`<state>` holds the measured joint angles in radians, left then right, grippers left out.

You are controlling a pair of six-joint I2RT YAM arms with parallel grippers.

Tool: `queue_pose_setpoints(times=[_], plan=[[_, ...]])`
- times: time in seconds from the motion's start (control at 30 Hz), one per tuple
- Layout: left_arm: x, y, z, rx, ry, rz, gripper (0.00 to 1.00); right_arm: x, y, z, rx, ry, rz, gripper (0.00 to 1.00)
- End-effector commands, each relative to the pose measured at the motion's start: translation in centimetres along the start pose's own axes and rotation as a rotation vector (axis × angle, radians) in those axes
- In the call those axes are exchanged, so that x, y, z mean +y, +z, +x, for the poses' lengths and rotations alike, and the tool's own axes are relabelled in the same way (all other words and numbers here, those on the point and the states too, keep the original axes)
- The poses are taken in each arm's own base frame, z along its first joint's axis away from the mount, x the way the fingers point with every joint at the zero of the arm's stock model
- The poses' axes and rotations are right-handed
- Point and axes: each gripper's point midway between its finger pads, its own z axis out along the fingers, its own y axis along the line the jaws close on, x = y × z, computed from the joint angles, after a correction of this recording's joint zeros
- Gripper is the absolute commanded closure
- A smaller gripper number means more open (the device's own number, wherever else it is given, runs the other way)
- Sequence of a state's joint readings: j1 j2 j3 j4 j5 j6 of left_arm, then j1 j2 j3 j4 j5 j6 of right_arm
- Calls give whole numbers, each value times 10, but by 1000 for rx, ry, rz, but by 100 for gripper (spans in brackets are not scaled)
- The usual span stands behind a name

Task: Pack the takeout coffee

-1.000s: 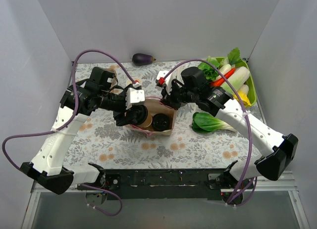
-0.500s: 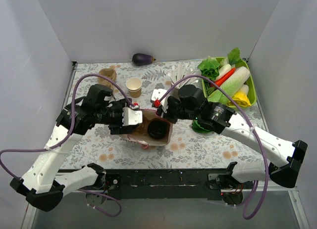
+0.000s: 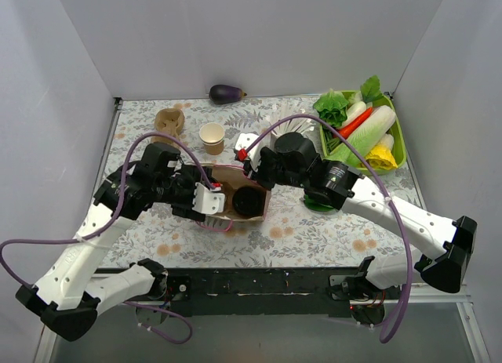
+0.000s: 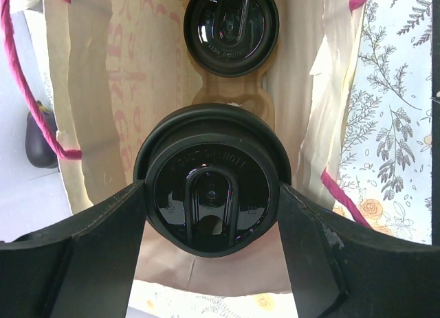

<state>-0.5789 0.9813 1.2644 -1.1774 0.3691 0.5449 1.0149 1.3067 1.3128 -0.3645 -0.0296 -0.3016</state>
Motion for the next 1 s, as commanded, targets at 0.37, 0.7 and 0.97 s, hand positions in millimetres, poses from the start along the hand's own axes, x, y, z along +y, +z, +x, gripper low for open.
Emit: queue_pose_setpoints(times=[0.37, 0.7, 0.97], plan=[[12, 16, -28, -49, -10, 136, 100, -5, -7, -32, -96, 1, 17, 99], [3, 37, -2, 87, -1, 152, 100, -2, -11, -30, -102, 2, 9, 99], [-1, 46, 14, 145, 65, 79, 100, 10, -16, -30, -110, -14, -54, 93]])
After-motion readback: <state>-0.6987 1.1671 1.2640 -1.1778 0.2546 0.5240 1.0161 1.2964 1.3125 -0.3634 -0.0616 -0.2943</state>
